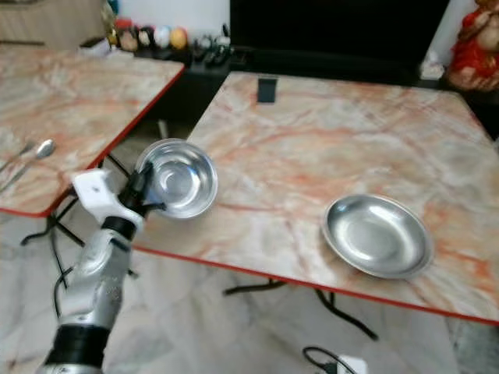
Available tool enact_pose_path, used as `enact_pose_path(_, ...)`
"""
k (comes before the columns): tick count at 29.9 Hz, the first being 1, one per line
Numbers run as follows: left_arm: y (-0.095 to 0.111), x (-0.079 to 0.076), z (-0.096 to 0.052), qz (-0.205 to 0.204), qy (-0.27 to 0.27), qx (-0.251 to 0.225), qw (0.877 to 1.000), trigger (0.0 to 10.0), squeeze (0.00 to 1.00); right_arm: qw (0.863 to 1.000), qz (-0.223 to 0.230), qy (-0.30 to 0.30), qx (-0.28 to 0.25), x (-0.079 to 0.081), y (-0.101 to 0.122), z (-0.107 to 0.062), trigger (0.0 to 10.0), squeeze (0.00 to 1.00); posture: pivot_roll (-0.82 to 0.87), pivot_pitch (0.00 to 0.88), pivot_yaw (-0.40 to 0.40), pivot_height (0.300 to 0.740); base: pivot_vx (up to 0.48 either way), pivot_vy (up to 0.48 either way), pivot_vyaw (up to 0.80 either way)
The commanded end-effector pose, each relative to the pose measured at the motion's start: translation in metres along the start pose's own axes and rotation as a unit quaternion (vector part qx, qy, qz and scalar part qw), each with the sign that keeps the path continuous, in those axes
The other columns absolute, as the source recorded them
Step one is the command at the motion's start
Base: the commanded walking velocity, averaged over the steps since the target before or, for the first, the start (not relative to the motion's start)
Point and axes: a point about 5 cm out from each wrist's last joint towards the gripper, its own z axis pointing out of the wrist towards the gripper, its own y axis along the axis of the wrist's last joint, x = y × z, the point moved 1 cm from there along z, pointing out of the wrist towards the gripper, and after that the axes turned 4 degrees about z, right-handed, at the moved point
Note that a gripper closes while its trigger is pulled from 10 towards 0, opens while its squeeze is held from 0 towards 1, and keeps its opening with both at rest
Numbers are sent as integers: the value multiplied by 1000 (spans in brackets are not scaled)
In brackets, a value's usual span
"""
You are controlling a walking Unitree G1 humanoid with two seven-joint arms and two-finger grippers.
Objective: Setting the table
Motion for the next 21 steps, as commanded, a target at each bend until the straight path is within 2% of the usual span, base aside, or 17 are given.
enact_pose_path(1,7,1,3,11,-2,-10,1000,10000,0,1000,13,6,13,7,-10,-2,10000,0,105,0,-39,731,0,-371,0)
enact_pose_path(6,7,3,3,14,1,-10,1000,10000,0,1000,21,6,7,7,-9,-2,10000,0,101,0,-42,731,0,-371,0)
enact_pose_path(10,8,7,-1,34,-5,-4,999,10000,0,1000,21,4,7,6,-8,-2,10000,0,103,0,-41,731,0,-369,0)
enact_pose_path(14,12,13,-5,79,-21,2,997,10000,0,1000,22,3,6,7,-8,-2,10000,0,103,0,-34,731,0,-370,0)
enact_pose_path(16,12,13,-5,79,-21,2,997,10000,0,1000,22,3,6,7,-8,-2,10000,0,103,0,-34,731,0,-368,0)
enact_pose_path(17,22,25,-9,121,-32,1,992,10000,0,1000,22,4,7,7,-8,-2,10000,0,106,0,-33,731,0,-368,0)
enact_pose_path(18,29,31,-10,144,-35,-2,989,10000,0,1000,22,5,7,8,-8,-2,10000,0,108,0,-33,731,0,-368,0)
enact_pose_path(21,35,36,-8,155,-34,-7,987,10000,0,1000,23,5,6,8,-8,-2,10000,0,112,0,-35,731,0,-359,0)
